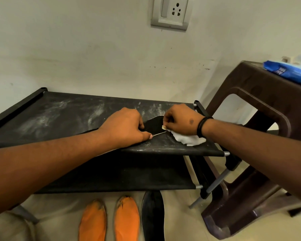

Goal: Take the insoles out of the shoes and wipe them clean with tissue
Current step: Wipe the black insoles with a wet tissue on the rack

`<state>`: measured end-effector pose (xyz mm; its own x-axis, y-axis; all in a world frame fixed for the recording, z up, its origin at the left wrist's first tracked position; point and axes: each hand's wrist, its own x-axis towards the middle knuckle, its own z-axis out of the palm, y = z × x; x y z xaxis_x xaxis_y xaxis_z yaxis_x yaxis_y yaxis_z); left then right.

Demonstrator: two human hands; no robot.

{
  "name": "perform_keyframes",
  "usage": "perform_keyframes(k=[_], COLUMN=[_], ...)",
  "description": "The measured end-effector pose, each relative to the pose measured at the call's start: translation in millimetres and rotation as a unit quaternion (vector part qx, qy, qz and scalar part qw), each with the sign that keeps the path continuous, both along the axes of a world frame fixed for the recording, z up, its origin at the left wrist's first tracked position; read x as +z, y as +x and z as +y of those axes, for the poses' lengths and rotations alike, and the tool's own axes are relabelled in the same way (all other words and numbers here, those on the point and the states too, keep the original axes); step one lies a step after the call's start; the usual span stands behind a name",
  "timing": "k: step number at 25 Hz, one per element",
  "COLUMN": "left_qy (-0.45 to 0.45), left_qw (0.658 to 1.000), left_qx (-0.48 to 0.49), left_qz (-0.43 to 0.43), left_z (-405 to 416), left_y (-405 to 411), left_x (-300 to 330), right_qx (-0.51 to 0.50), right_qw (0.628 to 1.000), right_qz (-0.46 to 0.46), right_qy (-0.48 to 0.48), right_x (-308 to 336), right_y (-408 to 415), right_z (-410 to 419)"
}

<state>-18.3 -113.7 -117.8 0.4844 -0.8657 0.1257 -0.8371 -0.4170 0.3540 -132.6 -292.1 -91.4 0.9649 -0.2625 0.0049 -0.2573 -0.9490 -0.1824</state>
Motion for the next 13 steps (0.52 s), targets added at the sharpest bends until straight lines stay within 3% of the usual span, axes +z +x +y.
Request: perform_keyframes(k=[2,5,7,10,13], left_qy=[0.002,0.004,0.001,0.003,0.007], left_qw=[1.000,1.000,1.000,1.000,1.000], left_qx=[0.001,0.004,0.004,0.005,0.005], left_qz=[0.002,-0.002,-0.001,-0.005,-0.010], left_z=[0.1,2.5,2.2,2.3,3.4], left_y=[-0.3,-0.7,-1.2,-3.1,-2.5], left_x=[0.5,-0.4,1.1,1.9,1.7], right_qx=[-0.024,0.030,0.015,-0.052,0.007], right_qw=[0.999,0.999,0.999,0.998,0.999], right_qz=[0.001,0.030,0.024,-0.007,0.017], right_qy=[-0.037,0.033,0.045,-0.032,0.050], right_x=[1.7,0.9,0.8,0.2,-1.9], right_y=[4.4,3.6,4.4,8.6,5.5], right_z=[-0.2,16.7,15.7,4.9,24.1])
